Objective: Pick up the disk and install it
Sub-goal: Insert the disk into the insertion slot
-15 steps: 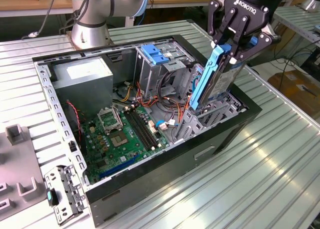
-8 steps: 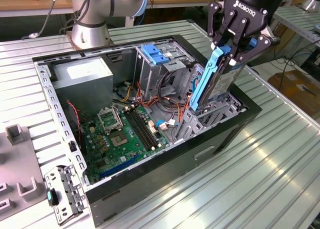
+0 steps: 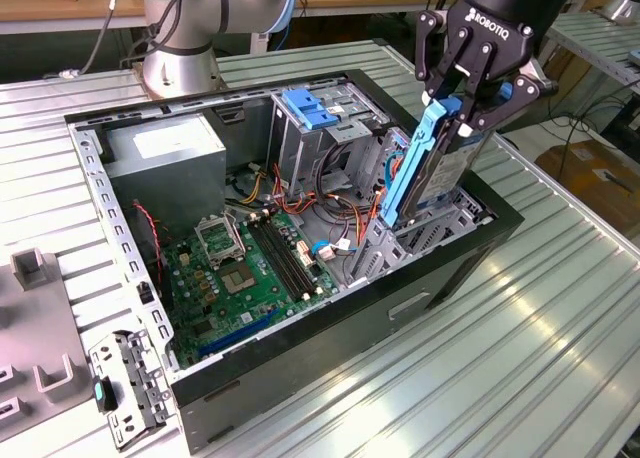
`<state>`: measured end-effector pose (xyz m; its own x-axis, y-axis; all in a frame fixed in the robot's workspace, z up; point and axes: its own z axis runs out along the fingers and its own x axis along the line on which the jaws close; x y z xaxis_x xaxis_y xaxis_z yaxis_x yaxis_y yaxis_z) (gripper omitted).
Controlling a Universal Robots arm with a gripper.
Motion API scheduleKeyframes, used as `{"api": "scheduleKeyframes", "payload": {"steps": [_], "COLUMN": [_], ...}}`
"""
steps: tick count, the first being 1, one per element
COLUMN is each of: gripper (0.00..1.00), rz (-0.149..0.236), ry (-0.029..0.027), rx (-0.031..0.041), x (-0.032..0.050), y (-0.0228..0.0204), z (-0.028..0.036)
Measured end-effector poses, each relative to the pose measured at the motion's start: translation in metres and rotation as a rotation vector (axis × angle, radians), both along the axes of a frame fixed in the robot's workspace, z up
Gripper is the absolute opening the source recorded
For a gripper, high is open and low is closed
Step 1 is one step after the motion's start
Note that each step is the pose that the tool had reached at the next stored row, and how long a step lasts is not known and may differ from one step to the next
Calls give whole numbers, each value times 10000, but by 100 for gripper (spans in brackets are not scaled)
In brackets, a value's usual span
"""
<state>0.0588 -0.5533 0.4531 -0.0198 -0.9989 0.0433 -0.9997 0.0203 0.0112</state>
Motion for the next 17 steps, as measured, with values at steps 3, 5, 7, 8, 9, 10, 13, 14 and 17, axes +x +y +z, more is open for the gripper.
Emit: {"api": "scheduleKeyframes", "payload": {"steps": [3,5,7,8,9,10,13,14,17], "gripper": [37,37,37,37,37,37,37,37,37], "rz": [-38,-37,-36,-37,-36,-37,-37,-37,-37], "ry": [0,0,0,0,0,0,0,0,0], "rx": [0,0,0,0,0,0,1,0,-1], "x": [4,5,5,5,5,5,5,5,5], "y": [0,0,0,0,0,0,0,0,0], "z": [-13,-22,-31,-35,-39,-43,-56,-60,-68]}}
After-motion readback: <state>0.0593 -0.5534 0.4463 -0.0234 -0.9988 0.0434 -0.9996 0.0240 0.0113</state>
